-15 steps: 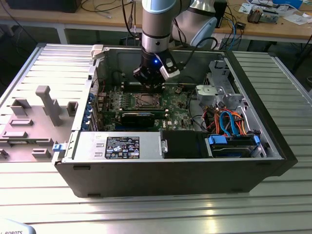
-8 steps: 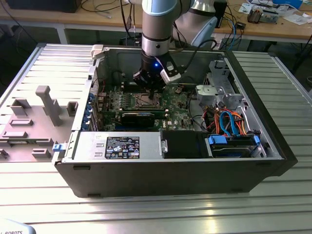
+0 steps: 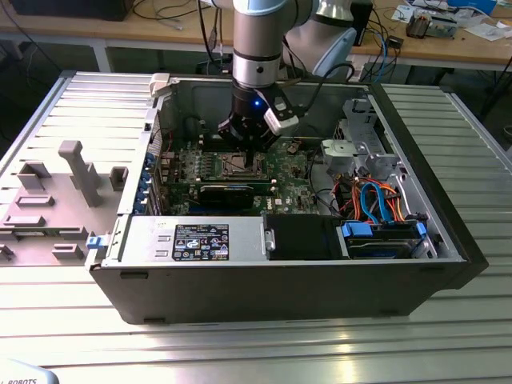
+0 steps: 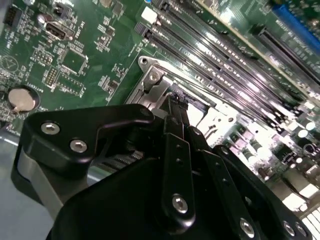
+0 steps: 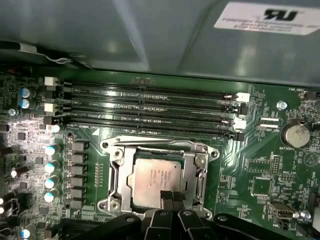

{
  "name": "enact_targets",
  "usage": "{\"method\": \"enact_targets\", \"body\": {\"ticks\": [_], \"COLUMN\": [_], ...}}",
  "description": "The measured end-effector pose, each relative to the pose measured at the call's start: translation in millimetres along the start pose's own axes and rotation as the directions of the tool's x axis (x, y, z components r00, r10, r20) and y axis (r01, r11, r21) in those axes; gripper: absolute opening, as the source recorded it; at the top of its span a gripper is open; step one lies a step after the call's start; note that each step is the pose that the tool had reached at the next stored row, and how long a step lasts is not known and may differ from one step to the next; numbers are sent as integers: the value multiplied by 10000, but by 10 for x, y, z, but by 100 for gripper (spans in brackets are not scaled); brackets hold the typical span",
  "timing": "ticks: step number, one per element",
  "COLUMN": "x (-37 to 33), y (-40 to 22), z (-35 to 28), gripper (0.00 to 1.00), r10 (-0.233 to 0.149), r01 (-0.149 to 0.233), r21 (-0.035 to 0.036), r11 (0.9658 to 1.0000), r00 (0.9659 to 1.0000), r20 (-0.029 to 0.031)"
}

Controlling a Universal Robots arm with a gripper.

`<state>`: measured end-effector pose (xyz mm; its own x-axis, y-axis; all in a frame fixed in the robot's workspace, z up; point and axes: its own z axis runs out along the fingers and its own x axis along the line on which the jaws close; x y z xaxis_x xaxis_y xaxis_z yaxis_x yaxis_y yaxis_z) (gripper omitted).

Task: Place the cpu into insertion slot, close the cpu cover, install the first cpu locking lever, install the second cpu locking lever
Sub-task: 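Install the first cpu locking lever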

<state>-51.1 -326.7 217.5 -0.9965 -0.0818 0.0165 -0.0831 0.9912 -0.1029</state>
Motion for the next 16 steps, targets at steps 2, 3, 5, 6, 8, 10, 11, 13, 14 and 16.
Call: {"method": "enact_targets", "body": {"ticks": [2,3,5,6,8,10,11,13,14,16], "x": [0,1,1,1,2,3,3,4,4,4], "y": [-5,-7,-11,-12,-17,-21,-24,-27,-30,-31], "z": [-35,-50,-92,-104,-156,-190,-214,-249,-276,-292], "gripper": [11,11,11,11,11,11,11,11,11,11], "r10": [-1,-1,-1,-1,-1,-1,-1,-1,-1,-1], "r01": [1,1,1,1,1,1,1,1,1,1], "r21": [-1,0,-1,-1,0,-1,-1,-1,0,-2], "r11": [10000,10000,10000,10000,10000,10000,10000,10000,10000,10000], "r00": [10000,10000,10000,10000,10000,10000,10000,10000,10000,10000], "r20": [1,0,1,1,0,0,1,1,1,2]}}
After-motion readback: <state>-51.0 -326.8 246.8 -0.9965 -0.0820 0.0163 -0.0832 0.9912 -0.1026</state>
